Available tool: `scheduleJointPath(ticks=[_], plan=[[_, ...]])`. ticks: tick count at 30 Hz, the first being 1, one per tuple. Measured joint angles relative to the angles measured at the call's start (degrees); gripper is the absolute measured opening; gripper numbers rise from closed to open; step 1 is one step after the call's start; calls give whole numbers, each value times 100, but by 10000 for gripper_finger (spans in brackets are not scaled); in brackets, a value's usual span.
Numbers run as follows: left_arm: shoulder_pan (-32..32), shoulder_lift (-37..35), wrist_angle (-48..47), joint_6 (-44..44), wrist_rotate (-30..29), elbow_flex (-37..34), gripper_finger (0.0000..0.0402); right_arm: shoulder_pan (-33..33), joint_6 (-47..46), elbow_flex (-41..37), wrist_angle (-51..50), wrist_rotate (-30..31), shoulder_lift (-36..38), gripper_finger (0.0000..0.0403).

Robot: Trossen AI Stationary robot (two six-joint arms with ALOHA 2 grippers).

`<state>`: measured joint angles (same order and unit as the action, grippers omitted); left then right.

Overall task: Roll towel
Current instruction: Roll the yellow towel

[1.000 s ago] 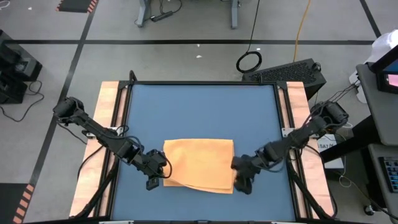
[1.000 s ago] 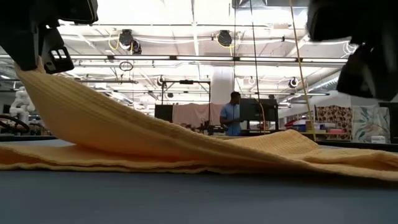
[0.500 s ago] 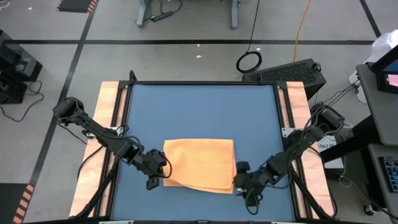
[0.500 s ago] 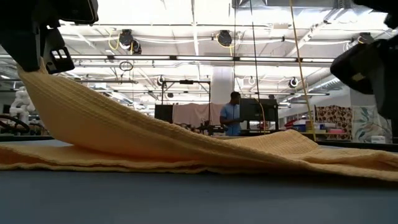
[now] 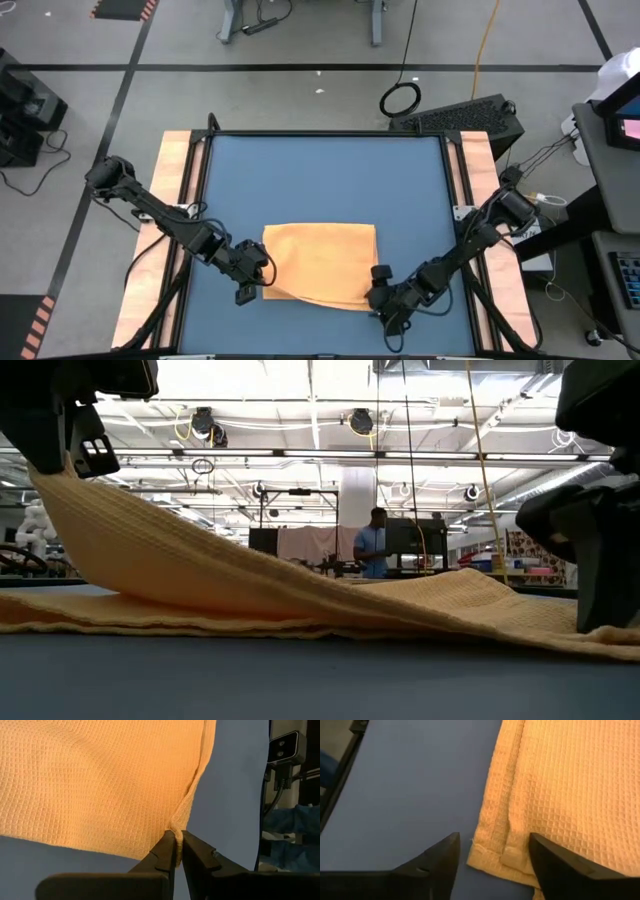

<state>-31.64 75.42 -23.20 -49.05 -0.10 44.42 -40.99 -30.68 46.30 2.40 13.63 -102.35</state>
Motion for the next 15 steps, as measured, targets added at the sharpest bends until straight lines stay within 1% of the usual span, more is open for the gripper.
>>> scheduleJointPath(ticks=[3, 8, 13, 15], plan=[[0, 0, -5, 7, 0, 0, 33, 2, -40, 2, -7, 7, -27, 185], [0, 0, -7, 54, -3, 0, 33, 7, -155, 2, -28, 64, -22, 102], [12, 0, -22, 179, -31, 0, 32, 4, -170, 114, -81, -113, -31, 27], [15, 0, -4, 176, -33, 0, 24, 13, -178, 226, -142, -312, -43, 10]])
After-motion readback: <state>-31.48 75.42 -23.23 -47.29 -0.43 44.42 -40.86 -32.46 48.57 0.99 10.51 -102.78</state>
